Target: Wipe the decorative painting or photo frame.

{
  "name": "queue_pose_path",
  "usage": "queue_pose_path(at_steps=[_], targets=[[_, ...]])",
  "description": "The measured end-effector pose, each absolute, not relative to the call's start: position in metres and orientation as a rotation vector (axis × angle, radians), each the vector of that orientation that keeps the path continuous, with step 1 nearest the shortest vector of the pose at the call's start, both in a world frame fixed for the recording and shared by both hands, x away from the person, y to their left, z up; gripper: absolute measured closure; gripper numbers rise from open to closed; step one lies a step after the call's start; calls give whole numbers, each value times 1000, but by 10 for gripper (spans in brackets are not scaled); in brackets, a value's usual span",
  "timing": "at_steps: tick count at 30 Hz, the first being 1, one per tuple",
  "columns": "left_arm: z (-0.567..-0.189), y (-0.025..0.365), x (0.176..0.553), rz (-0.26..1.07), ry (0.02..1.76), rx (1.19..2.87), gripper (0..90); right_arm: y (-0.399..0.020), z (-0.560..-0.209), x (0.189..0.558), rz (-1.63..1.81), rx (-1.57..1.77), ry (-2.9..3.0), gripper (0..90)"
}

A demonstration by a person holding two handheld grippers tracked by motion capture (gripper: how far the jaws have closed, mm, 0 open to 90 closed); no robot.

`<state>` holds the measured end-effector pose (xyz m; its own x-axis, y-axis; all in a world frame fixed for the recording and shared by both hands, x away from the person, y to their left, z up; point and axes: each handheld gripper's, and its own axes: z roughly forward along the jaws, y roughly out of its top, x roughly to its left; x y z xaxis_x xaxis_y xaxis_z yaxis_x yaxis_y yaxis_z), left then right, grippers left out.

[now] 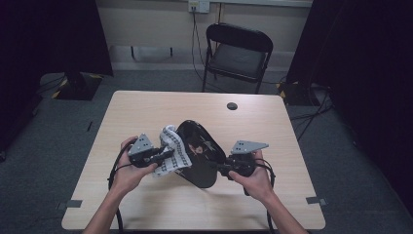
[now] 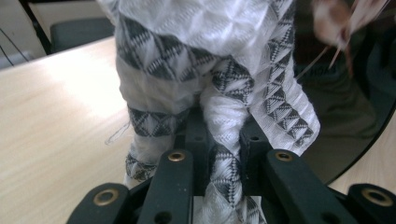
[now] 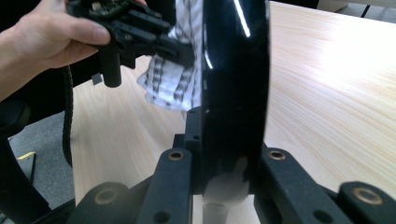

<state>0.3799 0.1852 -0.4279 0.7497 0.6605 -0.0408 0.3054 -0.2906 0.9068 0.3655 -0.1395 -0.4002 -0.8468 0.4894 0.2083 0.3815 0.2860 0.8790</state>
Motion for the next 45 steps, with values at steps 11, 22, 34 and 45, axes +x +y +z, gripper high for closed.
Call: queue_pose_path(at_steps=[11,22,34,45], targets=[[-410,183,377,409,735,1761,779,-139,-401,366,1621,824,2433,806],[-427,180,377,443,734,1920,775,-139,-401,366,1623,830,2435,803],[-406,179,375,397,726,1779,783,-138,-400,366,1620,819,2435,808],[-433,174,376,358,735,1978,785,-136,-400,366,1618,833,2435,802]])
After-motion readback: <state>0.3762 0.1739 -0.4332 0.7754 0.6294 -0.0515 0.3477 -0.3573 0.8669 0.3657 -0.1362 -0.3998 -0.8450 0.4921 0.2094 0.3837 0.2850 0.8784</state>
